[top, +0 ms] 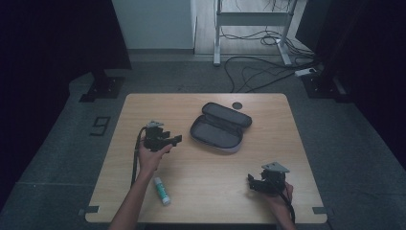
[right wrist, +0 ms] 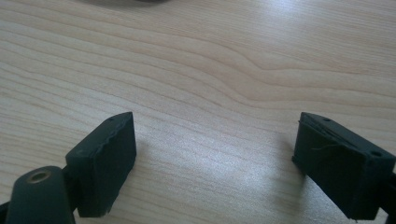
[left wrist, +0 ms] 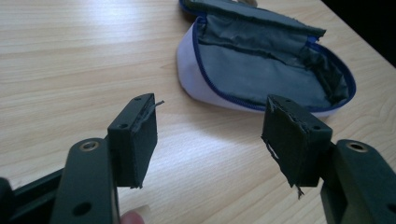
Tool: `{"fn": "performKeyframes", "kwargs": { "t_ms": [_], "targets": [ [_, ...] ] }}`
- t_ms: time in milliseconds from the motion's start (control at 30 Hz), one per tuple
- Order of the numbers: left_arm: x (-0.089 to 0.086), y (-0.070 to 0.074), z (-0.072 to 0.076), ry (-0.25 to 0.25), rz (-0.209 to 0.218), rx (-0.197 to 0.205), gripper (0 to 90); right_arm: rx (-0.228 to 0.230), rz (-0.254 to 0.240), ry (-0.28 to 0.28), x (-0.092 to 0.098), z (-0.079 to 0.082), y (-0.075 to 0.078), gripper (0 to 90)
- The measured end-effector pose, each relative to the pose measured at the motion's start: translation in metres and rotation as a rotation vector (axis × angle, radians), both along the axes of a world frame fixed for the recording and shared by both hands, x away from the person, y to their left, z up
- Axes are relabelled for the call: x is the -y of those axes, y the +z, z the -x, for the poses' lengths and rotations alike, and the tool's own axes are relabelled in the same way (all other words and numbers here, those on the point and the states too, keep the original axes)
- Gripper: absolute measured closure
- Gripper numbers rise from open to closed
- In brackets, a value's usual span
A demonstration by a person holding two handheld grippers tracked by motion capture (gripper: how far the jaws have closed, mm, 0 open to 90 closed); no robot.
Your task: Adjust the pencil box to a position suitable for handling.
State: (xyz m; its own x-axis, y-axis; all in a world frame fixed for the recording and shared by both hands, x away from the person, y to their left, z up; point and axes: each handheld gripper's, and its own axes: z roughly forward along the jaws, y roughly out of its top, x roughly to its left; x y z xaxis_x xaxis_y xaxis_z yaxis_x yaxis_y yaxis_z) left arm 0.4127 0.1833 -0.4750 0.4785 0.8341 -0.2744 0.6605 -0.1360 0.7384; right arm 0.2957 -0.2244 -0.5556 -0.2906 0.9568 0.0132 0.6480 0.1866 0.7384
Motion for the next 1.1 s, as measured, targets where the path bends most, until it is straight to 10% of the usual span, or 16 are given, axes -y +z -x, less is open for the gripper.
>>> {"fn": "performKeyframes", "kwargs": {
  "t_ms": [1100],
  "targets": [
    [0.027,-0.01,-0.032,0.004,-0.006,-0.024,36.2,0.004,-0.001,-0.005,0.0,0.0,0.0,13.8]
  ]
}}
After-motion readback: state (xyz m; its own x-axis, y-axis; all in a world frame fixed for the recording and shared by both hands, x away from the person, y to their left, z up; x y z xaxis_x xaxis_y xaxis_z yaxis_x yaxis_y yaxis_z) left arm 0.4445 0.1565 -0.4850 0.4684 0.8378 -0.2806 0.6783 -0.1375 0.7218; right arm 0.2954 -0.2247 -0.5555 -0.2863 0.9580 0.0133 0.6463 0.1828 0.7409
